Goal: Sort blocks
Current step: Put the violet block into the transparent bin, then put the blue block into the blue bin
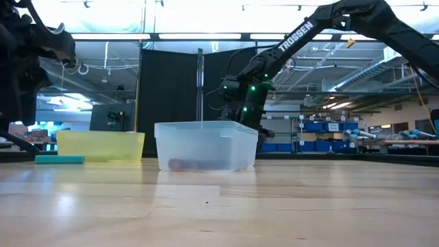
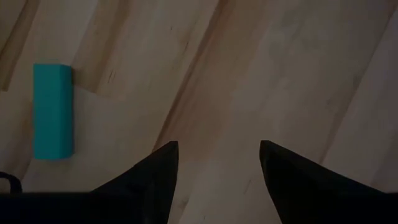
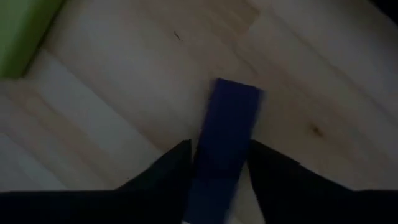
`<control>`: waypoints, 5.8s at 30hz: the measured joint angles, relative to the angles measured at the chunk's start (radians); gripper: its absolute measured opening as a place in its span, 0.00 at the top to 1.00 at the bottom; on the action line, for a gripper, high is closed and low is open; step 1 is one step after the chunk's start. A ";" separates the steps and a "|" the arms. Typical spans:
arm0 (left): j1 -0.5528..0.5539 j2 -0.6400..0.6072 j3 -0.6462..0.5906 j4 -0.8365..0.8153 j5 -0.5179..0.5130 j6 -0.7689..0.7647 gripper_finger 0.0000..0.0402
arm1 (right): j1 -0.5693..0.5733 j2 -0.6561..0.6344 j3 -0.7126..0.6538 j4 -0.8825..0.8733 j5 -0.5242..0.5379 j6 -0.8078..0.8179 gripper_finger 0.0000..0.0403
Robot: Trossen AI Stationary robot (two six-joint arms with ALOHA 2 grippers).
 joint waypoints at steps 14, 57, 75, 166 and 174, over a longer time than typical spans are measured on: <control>0.000 0.000 0.000 0.001 0.000 0.000 0.42 | -0.011 -0.016 -0.002 -0.065 0.014 -0.052 0.73; 0.186 0.053 -0.045 -0.118 -0.163 -0.058 0.27 | 0.454 -0.219 -0.001 -0.072 0.035 -0.261 0.19; 0.121 0.198 -0.050 -0.112 -0.222 -0.290 0.36 | 0.460 -0.220 -0.001 0.020 0.035 -0.354 0.23; 0.680 0.243 -0.121 0.118 0.012 0.158 0.27 | 0.474 -0.225 -0.001 0.068 -0.027 -0.407 0.29; 0.707 0.242 -0.120 0.130 0.055 0.196 0.33 | 0.474 -0.225 -0.001 0.075 -0.027 -0.407 0.30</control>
